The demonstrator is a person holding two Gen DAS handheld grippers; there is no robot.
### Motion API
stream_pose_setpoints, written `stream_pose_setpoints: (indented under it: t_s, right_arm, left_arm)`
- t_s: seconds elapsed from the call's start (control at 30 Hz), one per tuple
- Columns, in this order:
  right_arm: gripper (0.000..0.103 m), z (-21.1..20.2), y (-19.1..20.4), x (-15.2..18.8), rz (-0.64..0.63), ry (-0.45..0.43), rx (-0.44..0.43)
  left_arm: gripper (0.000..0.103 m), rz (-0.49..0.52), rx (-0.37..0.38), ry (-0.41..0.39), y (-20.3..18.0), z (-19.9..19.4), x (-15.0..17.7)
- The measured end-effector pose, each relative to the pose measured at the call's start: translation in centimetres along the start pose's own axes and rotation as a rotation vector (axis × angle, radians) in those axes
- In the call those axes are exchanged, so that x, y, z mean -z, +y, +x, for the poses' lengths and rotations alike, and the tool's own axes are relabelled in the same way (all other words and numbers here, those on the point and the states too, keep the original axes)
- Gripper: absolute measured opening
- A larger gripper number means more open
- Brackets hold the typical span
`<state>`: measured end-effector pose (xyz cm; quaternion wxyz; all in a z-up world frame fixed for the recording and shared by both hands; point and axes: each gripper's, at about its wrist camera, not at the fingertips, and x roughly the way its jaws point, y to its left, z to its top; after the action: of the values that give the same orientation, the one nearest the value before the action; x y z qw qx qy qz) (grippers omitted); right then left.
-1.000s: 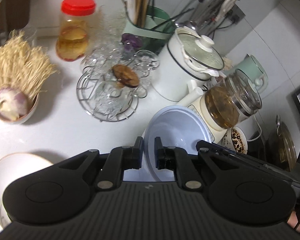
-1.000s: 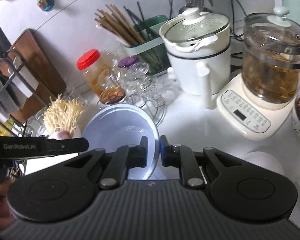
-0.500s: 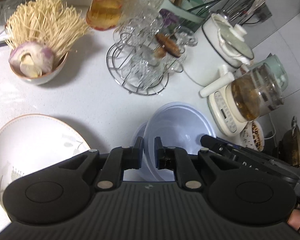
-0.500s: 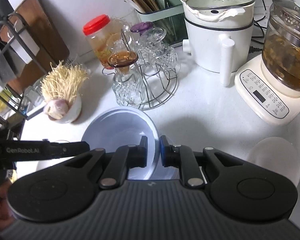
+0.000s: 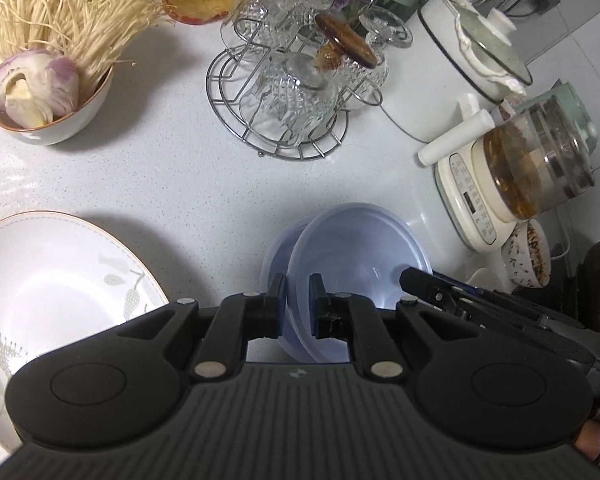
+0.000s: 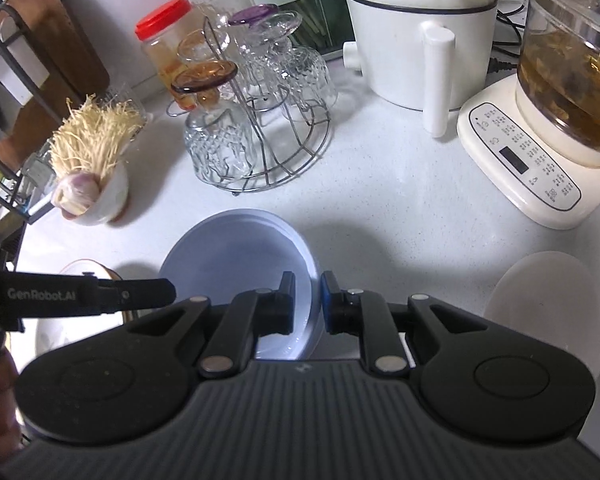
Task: Organize plates and bowls
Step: 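Lower the pale blue bowl into the other blue bowl and open both grippers, then move both open grippers toward the nested pale blue bowls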
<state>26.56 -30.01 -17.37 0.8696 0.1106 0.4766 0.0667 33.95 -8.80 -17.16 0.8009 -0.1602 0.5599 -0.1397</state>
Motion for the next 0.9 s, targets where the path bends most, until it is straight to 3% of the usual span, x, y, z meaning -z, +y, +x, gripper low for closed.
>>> stream_pose_setpoints:
  t_s: [0.2, 0.23, 0.27, 0.3, 0.33, 0.9]
  right_arm:
    - [0.018, 0.3, -0.4, -0.2, 0.016, 0.013, -0.018]
    - [0.021, 0.2, -0.5, -0.3, 0.017, 0.015, -0.019]
    - [0.026, -0.1, -0.5, -0.3, 0.018, 0.011, -0.021]
    - [0.045, -0.4, -0.5, -0.2, 0.017, 0.002, -0.026]
    - [0.058, -0.8, -0.5, -0.2, 0.018, -0.013, -0.029]
    - [0.056, -9.4, 0.4, 0.1, 0.044, -0.256, 0.038]
  left_arm:
    - [0.013, -0.006, -0.017, 0.009, 0.1, 0.1, -0.2]
    - [0.019, 0.002, -0.017, -0.002, 0.0, -0.1, -0.3]
    - [0.026, 0.006, -0.017, -0.014, 0.0, -0.4, -0.3]
    - [0.028, 0.009, -0.016, -0.022, -0.1, -0.7, -0.4]
    - [0.030, 0.012, -0.015, -0.032, -0.2, -1.1, -0.5]
    - [0.030, 0.193, 0.038, -0.183, -5.5, -8.3, -1.0]
